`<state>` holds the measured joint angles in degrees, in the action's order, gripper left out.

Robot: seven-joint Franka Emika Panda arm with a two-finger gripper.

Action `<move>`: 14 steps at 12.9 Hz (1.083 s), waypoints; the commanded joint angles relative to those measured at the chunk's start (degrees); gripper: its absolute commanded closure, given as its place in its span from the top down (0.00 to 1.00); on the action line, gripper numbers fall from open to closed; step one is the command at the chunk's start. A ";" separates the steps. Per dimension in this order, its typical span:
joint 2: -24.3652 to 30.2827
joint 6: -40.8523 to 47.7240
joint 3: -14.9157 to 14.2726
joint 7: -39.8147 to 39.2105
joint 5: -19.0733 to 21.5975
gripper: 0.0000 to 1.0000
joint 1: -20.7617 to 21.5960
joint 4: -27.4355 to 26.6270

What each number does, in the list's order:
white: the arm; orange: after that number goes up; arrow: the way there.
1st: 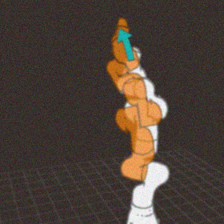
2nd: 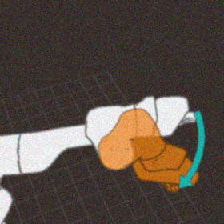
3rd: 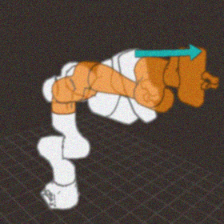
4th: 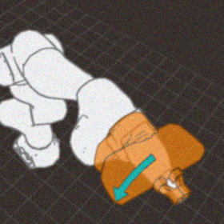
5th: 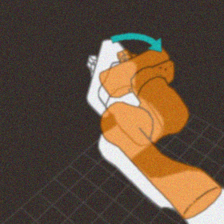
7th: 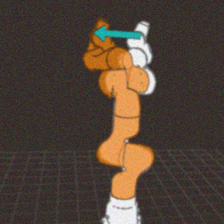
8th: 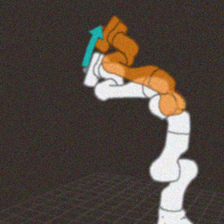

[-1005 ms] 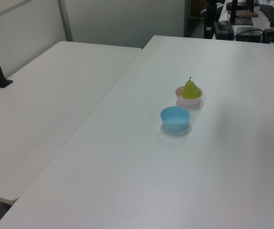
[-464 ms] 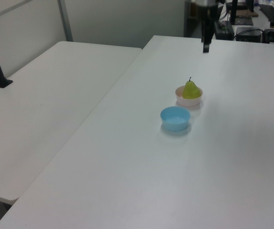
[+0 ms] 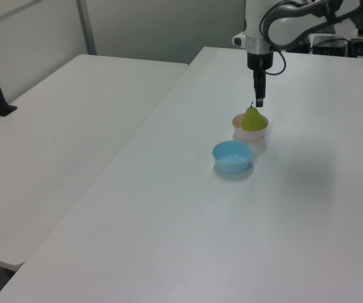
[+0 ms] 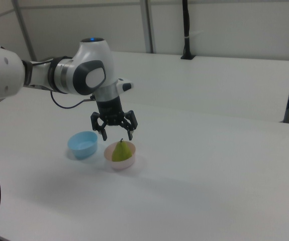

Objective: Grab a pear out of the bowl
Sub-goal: 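Move the gripper down over the green pear in the pink bowl, then lower the open gripper around the pear and close on it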

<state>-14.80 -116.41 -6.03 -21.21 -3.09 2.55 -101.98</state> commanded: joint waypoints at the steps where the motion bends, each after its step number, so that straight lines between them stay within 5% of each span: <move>1: -1.53 -4.44 -0.03 1.52 -0.78 1.00 0.44 -1.91; 8: -5.15 -7.17 -0.03 1.87 -1.40 0.94 0.79 -1.90; 9: -5.67 -7.34 -0.03 3.18 -1.40 0.85 0.79 -1.82; 12: -5.68 -7.34 -0.03 4.59 -1.40 0.05 1.41 -1.82; 14: -5.24 -6.82 -0.03 6.18 -1.40 0.00 1.41 -1.64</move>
<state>-21.04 -122.29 -5.94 -17.82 -3.42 3.33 -102.63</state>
